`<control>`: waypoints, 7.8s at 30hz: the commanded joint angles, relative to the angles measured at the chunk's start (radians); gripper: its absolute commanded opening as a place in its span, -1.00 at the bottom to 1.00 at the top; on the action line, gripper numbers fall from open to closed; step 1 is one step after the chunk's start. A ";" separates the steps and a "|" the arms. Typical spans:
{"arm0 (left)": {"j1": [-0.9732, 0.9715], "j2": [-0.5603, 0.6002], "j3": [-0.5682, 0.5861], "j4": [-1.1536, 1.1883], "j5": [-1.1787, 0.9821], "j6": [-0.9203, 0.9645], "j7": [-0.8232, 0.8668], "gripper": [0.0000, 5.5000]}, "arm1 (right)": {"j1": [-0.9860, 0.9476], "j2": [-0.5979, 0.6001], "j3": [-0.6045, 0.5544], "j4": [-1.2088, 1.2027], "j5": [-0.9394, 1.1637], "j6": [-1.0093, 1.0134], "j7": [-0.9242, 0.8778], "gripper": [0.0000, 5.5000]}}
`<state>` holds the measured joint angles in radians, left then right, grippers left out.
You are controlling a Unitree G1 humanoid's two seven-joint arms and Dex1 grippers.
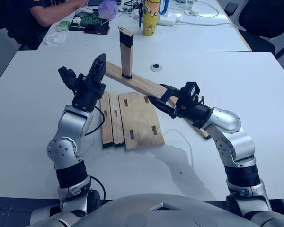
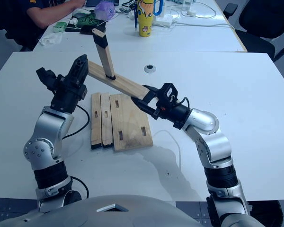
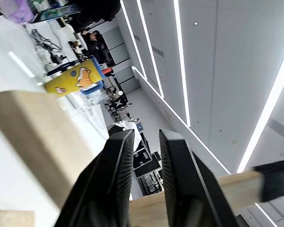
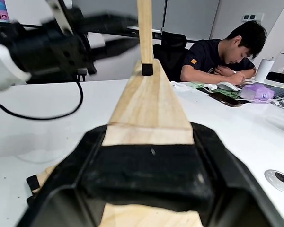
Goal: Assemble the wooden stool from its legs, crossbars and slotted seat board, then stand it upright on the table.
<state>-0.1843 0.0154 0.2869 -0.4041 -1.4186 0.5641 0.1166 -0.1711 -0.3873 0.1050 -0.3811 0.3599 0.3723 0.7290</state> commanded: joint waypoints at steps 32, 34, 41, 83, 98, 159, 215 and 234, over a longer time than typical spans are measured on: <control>0.055 0.011 -0.014 0.075 -0.118 -0.026 -0.085 -0.04 | -0.089 0.018 -0.014 -0.016 0.035 -0.036 -0.017 -0.24; 0.064 0.009 -0.017 0.078 -0.114 -0.029 -0.084 -0.04 | -0.096 0.022 -0.019 -0.021 0.047 -0.033 -0.018 -0.24; 0.049 0.017 -0.015 0.085 -0.105 -0.031 -0.100 -0.04 | -0.086 -0.015 0.010 -0.048 0.090 -0.002 0.042 -0.24; 0.024 0.033 0.021 0.098 -0.051 -0.103 -0.073 -0.62 | -0.065 -0.034 0.032 0.012 0.050 -0.048 0.067 0.15; 0.241 0.116 0.055 -0.132 0.065 -0.076 0.068 -0.62 | -0.171 0.055 -0.078 0.273 -0.089 -0.037 -0.267 -0.16; 0.531 0.087 -0.301 -0.132 1.248 -0.265 0.128 -0.61 | -0.027 0.006 0.041 0.209 -0.342 -0.051 -0.261 -1.00; -0.034 0.269 0.142 -0.432 1.279 -0.129 -0.099 -0.05 | -0.094 0.032 -0.064 0.310 -0.364 0.030 -0.360 -1.00; 0.652 0.517 0.025 -0.043 1.131 -0.097 -0.737 -0.05 | -0.081 0.035 -0.066 0.292 -0.369 0.048 -0.367 -1.00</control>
<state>0.4531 0.5033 0.3155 -0.4822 -0.3118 0.4935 -0.6106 -0.2609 -0.3561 0.0364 -0.0738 -0.0115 0.4047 0.3655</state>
